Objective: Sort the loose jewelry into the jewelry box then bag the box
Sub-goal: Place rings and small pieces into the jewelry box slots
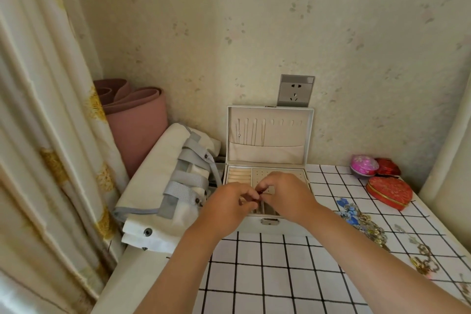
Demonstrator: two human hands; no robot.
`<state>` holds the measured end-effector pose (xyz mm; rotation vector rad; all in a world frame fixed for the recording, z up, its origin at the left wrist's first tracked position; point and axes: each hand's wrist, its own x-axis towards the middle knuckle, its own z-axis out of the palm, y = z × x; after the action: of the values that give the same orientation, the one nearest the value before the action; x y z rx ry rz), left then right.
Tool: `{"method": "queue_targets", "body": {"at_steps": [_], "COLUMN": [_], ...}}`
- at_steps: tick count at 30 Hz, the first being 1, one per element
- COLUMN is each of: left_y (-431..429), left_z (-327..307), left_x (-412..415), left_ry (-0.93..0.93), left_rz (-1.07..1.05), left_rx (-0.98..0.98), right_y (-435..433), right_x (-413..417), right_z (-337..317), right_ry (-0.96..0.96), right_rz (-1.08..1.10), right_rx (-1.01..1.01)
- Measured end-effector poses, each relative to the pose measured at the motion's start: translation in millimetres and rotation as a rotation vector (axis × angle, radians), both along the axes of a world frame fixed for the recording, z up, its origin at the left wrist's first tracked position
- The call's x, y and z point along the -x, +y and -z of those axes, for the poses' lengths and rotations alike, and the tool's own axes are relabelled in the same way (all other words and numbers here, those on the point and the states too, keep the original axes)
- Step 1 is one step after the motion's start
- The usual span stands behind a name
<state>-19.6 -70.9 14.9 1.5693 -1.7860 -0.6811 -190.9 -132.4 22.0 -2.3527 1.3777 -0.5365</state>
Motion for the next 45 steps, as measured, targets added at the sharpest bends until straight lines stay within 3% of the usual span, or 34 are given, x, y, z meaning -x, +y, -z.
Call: {"method": "queue_targets", "body": {"at_steps": [8, 16, 20, 35, 39, 45], "left_y": [-6, -6, -10, -14, -14, -14], "left_z": [0, 6, 11, 15, 14, 11], "left_x": [4, 10, 13, 14, 15, 15], "left_ry": [0.094, -0.326, -0.405, -0.327, -0.434, -0.413], "left_rz": [-0.089, -0.090, -0.101, -0.145, -0.100, -0.083], "left_rx": [0.077, 0.058, 0.071, 0.084, 0.120, 0.075], "right_y": [0, 3, 0, -5, -7, 1], "right_x": [2, 2, 1, -7, 0, 12], "right_z": [-1, -3, 0, 14, 13, 8], "right_ry": [-0.019, 0.044, 0.069, 0.121, 0.119, 0.085], "right_rz": [0.012, -0.048, -0.061, -0.037, -0.071, -0.117], "right_rx": [0.013, -0.018, -0.012, 0.069, 0.038, 0.057]}}
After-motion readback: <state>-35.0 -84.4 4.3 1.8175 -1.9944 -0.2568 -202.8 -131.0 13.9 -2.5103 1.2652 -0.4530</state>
